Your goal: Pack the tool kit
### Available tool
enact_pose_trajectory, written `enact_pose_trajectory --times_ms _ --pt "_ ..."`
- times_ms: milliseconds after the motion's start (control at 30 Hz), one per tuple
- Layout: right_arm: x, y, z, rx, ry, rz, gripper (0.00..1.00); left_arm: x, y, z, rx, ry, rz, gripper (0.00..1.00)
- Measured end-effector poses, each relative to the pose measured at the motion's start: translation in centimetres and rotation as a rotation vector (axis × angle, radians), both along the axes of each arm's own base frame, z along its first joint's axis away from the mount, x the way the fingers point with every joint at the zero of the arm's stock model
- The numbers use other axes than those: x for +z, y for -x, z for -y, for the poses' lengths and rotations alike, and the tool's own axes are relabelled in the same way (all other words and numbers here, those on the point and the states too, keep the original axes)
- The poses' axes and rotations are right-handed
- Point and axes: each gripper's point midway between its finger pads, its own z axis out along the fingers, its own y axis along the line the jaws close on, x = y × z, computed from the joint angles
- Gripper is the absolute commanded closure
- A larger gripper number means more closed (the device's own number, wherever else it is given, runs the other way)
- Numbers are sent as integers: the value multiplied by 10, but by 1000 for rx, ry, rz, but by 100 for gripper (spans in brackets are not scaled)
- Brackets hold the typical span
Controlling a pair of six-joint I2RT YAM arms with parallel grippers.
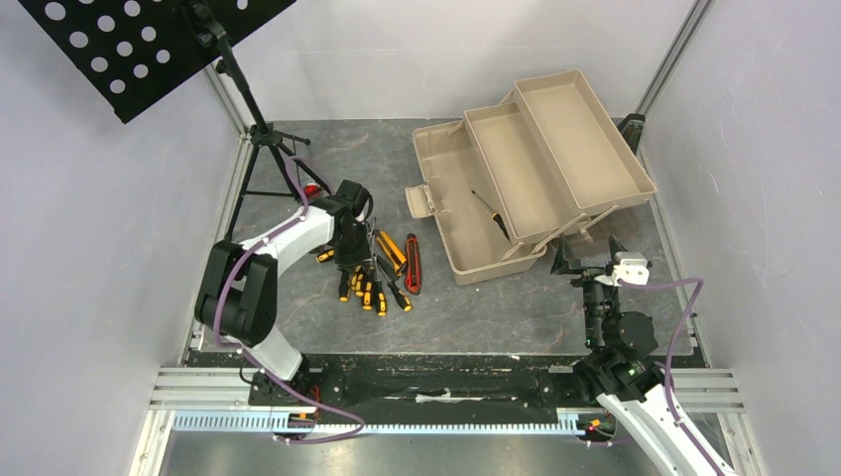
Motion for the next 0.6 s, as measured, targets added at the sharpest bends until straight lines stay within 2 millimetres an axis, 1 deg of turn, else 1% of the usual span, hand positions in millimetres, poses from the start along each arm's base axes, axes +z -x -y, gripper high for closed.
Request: enact_pose_trajectory --times_ms 33,67,133,300,333,400,433,467,600 --pt "0 0 0 0 0 0 2 1 0 1 -6 7 2 72" --pt "0 0 0 1 0 0 2 4 -1 2 -10 17 10 73" --pt "0 0 -1 2 -1 1 2 6 -1 8 -19 48 17 73" --pt "0 0 -1 3 -1 2 2 2 2 12 -24 70 7 72" --pt "0 0 -1 3 -1 2 2 2 2 12 -25 70 8 74" --pt "0 0 -1 3 -1 2 2 2 2 12 -24 73 9 87" --pt "0 0 -1 3 -1 2 2 2 2 12 -24 73 10 91" --pt "0 0 -1 3 -1 2 2 2 2 12 -25 74 11 93" --pt "1 0 0 0 -3 3 2 6 3 13 -25 84 23 97"
